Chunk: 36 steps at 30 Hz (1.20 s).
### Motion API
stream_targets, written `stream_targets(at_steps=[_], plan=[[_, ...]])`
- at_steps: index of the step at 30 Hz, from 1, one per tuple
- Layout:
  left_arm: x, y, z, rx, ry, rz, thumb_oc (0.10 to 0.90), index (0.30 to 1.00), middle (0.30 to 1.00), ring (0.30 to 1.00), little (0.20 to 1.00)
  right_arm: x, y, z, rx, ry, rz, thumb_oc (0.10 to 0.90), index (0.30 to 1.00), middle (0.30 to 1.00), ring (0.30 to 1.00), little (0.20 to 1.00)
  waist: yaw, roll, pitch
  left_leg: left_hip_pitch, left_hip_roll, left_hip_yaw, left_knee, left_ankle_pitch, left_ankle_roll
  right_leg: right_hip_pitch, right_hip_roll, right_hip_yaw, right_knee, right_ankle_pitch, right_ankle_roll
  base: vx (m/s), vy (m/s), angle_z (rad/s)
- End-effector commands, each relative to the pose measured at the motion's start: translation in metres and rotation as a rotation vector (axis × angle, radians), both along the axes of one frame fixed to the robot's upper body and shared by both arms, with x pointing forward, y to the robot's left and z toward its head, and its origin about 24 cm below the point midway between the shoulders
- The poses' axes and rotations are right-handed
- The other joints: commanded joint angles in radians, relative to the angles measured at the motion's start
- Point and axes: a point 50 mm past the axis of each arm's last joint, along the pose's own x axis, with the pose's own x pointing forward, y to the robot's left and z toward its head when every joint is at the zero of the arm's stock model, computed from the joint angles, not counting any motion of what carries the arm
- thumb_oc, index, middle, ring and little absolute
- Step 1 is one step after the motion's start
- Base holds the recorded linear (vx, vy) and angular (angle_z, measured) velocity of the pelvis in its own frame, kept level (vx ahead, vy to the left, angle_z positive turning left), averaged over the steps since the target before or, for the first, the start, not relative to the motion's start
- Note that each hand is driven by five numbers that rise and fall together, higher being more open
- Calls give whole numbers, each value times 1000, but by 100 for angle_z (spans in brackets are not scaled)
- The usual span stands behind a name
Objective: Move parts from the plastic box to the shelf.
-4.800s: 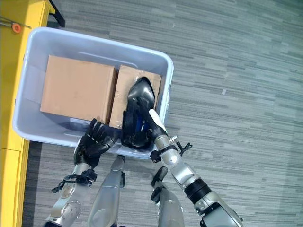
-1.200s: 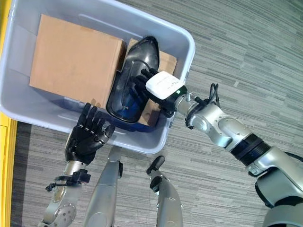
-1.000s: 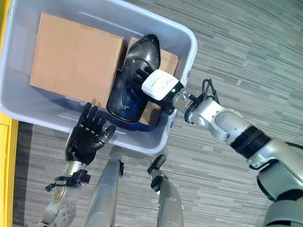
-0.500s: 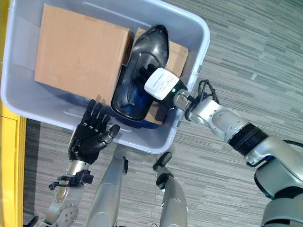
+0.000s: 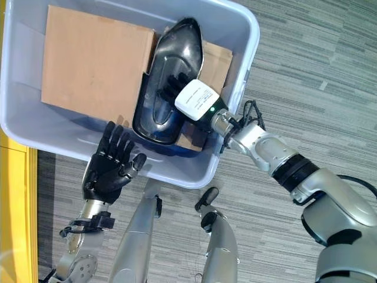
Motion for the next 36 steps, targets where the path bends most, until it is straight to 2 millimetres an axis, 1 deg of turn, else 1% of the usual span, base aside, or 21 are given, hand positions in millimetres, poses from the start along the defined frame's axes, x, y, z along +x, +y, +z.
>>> stream_targets(at_steps=[1, 5, 7, 9, 12, 17, 21, 22, 24, 25, 27, 28, 32, 34, 36], plan=[[9, 32, -39, 59, 244, 159, 900, 1000, 1000, 1000, 1000, 16, -33, -15, -136, 44, -187, 400, 300, 300, 300, 300, 15, -2, 68, 36, 22, 35, 74, -166, -58, 124, 19, 36, -332, 249, 83, 0, 0, 0], [10, 30, -40, 53, 248, 156, 900, 1000, 1000, 1000, 1000, 16, -35, -25, -121, 62, -195, 400, 300, 300, 300, 300, 9, 0, 68, 40, 19, 37, 68, -166, -56, 119, 16, 38, -328, 248, 85, -3, 14, -4], [11, 31, -40, 54, 248, 157, 900, 1000, 1000, 1000, 1000, 15, -35, -27, -113, 66, -196, 400, 300, 300, 300, 300, 9, 0, 68, 44, 18, 38, 65, -166, -55, 121, 15, 38, -327, 248, 85, 0, 0, 0], [11, 30, -41, 51, 253, 159, 900, 1000, 1000, 1000, 1000, 14, -36, -31, -52, 85, -197, 400, 300, 300, 300, 300, 6, 0, 68, 49, 17, 39, 63, -165, -54, 123, 13, 40, -329, 251, 86, -8, 12, 2], [12, 29, -43, 59, 258, 156, 900, 1000, 1000, 1000, 1000, 13, -36, -34, 0, 87, -193, 400, 300, 300, 300, 300, 6, 1, 68, 59, 16, 41, 59, -163, -53, 130, 10, 40, -328, 251, 85, -6, 8, 1], [13, 28, -41, 58, 252, 154, 900, 1000, 1000, 1000, 1000, 12, -38, -36, 17, 80, -190, 400, 300, 300, 300, 300, 7, 3, 68, 84, 13, 43, 46, -156, -53, 151, 7, 37, -331, 252, 88, 0, 0, 0], [14, 29, -45, 68, 270, 153, 900, 1000, 1000, 1000, 1000, 11, -39, -35, 27, 67, -186, 400, 300, 300, 300, 300, 9, -1, 68, 118, 12, 45, 32, -149, -55, 180, 5, 33, -337, 259, 92, -25, 0, -1], [15, 28, -45, 70, 270, 147, 900, 1000, 1000, 1000, 1000, 9, -37, -30, 29, 48, -166, 400, 300, 300, 300, 300, 11, -6, 68, 144, 13, 44, 24, -146, -56, 205, 5, 30, -342, 262, 94, -30, -9, 3], [15, 28, -45, 71, 271, 146, 900, 1000, 1000, 1000, 1000, 8, -37, -30, 35, 47, -159, 400, 300, 300, 300, 300, 12, -7, 68, 161, 13, 44, 17, -144, -55, 220, 5, 29, -347, 264, 94, -64, 8, 4], [20, 27, -42, 73, 259, 141, 900, 1000, 1000, 1000, 1000, 5, -36, -16, 59, 3, -134, 400, 300, 300, 300, 300, 13, -13, 68, 163, 12, 52, 9, -112, -47, 231, 3, 11, -363, 293, 86, -103, 23, 2], [19, 27, -42, 74, 260, 139, 900, 1000, 1000, 1000, 1000, 5, -37, -16, 59, 5, -136, 400, 300, 300, 300, 300, 14, -12, 68, 166, 12, 51, 6, -111, -47, 234, 4, 10, -365, 294, 86, -54, 12, 3], [21, 27, -44, 75, 270, 141, 900, 1000, 1000, 1000, 1000, 0, -35, -6, 95, -23, -100, 400, 300, 300, 300, 300, 13, -19, 68, 212, 12, 52, -9, -106, -50, 279, 2, 6, -375, 297, 89, -15, -2, 6], [23, 26, -40, 81, 253, 137, 900, 1000, 1000, 1000, 1000, -13, -35, 18, 150, -103, -33, 400, 300, 300, 300, 300, 23, -19, 68, 322, 15, 50, -58, -90, -57, 378, -3, 1, -400, 303, 96, -2, -6, 10], [24, 27, -42, 86, 262, 140, 900, 1000, 1000, 1000, 1000, -21, -33, 32, 182, -150, 11, 400, 300, 300, 300, 300, 27, -21, 68, 389, 18, 51, -87, -80, -61, 442, -6, -3, -418, 305, 100, 31, 8, 5], [26, 30, -40, 96, 252, 150, 900, 1000, 1000, 1000, 1000, -27, -30, 41, 186, -179, 45, 400, 300, 300, 300, 300, 31, -22, 68, 442, 20, 51, -102, -77, -64, 491, -8, -3, -427, 304, 101, 37, 3, -1]])
